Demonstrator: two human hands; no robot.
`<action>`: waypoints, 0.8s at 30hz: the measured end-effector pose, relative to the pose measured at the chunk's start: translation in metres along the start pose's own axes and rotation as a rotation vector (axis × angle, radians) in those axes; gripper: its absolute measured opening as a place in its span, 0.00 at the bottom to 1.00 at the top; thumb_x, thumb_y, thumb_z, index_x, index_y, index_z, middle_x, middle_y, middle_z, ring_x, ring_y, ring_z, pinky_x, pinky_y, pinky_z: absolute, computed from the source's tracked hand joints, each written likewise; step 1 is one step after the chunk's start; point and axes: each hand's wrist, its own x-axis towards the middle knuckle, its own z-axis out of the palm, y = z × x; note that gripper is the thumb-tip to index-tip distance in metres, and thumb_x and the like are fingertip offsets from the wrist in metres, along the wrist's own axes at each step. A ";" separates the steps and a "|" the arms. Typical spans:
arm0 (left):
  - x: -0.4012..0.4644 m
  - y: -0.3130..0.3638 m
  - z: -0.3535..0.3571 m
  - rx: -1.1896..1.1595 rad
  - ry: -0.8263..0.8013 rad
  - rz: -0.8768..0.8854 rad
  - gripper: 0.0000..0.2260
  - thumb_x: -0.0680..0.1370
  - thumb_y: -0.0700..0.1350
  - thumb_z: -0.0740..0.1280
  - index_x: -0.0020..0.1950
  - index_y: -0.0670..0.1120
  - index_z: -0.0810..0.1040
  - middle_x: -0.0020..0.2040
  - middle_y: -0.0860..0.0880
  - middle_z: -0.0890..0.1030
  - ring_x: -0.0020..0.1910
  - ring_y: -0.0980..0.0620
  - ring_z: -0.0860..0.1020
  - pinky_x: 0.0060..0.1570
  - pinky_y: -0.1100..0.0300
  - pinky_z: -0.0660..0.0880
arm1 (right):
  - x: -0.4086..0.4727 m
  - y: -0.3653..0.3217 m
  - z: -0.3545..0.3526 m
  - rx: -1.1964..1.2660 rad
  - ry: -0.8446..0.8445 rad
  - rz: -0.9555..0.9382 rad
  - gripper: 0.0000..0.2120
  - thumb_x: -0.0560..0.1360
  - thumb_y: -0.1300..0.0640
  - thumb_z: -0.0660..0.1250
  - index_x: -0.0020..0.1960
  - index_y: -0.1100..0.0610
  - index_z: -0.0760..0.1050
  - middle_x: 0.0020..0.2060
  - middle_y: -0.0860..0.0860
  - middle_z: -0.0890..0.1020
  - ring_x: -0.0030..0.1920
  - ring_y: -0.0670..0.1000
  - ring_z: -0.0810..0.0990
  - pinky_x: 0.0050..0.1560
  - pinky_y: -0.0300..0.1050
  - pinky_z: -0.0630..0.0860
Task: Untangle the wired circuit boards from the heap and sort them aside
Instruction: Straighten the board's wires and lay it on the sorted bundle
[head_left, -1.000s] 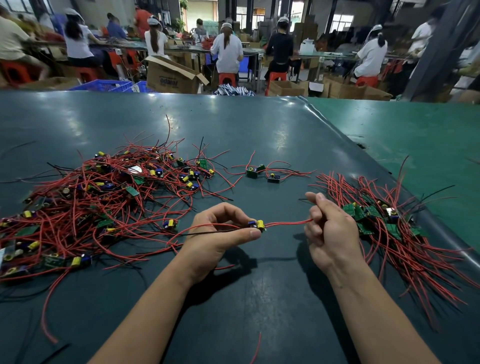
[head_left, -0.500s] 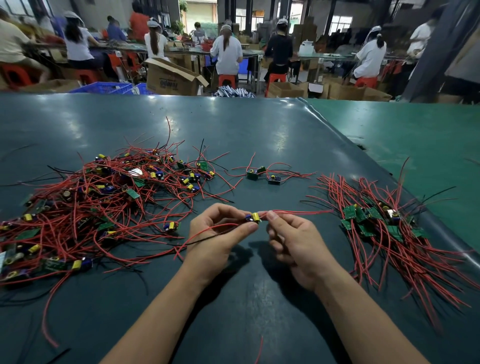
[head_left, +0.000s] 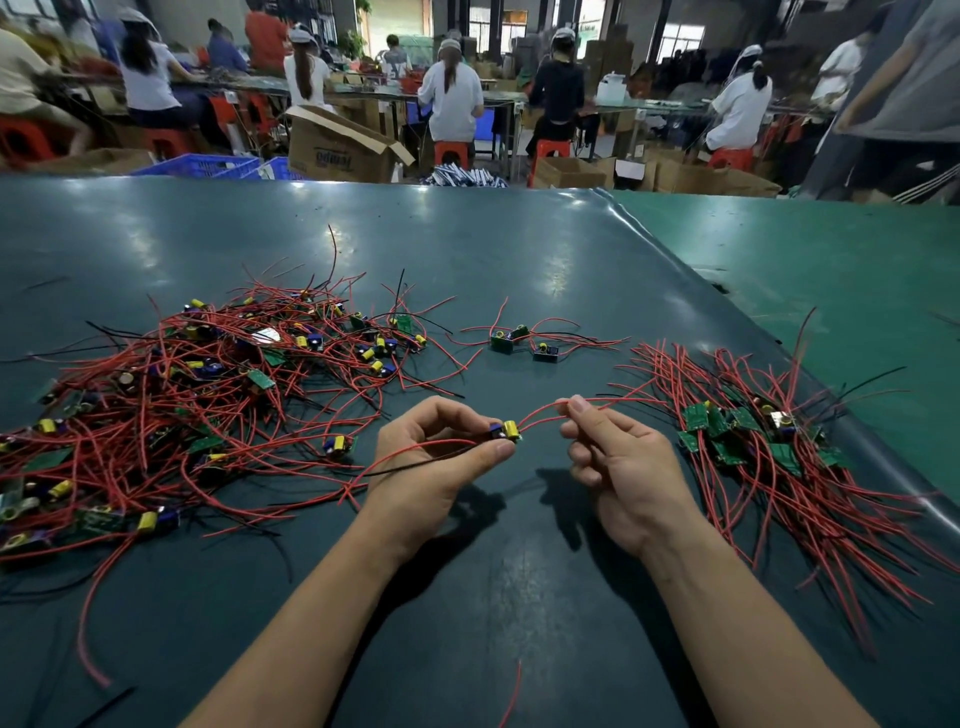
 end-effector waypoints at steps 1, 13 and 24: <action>0.000 0.000 0.000 0.004 -0.007 -0.005 0.12 0.66 0.29 0.76 0.40 0.41 0.77 0.41 0.45 0.85 0.42 0.51 0.84 0.44 0.63 0.78 | -0.001 0.000 0.000 -0.011 -0.034 0.022 0.09 0.69 0.57 0.72 0.45 0.62 0.82 0.29 0.50 0.80 0.24 0.42 0.70 0.20 0.32 0.63; 0.008 0.002 -0.007 -0.203 0.075 0.001 0.11 0.60 0.37 0.78 0.37 0.45 0.80 0.41 0.44 0.85 0.42 0.48 0.84 0.47 0.60 0.79 | 0.003 -0.008 -0.006 0.088 0.185 -0.113 0.08 0.79 0.60 0.66 0.42 0.60 0.80 0.27 0.48 0.77 0.23 0.42 0.70 0.20 0.32 0.63; 0.017 0.008 -0.017 -0.603 0.290 -0.185 0.10 0.67 0.44 0.72 0.47 0.46 0.80 0.35 0.52 0.80 0.33 0.57 0.76 0.39 0.64 0.76 | -0.004 0.010 0.007 -0.360 0.031 -0.050 0.08 0.77 0.55 0.70 0.49 0.60 0.75 0.33 0.54 0.74 0.24 0.45 0.74 0.20 0.38 0.71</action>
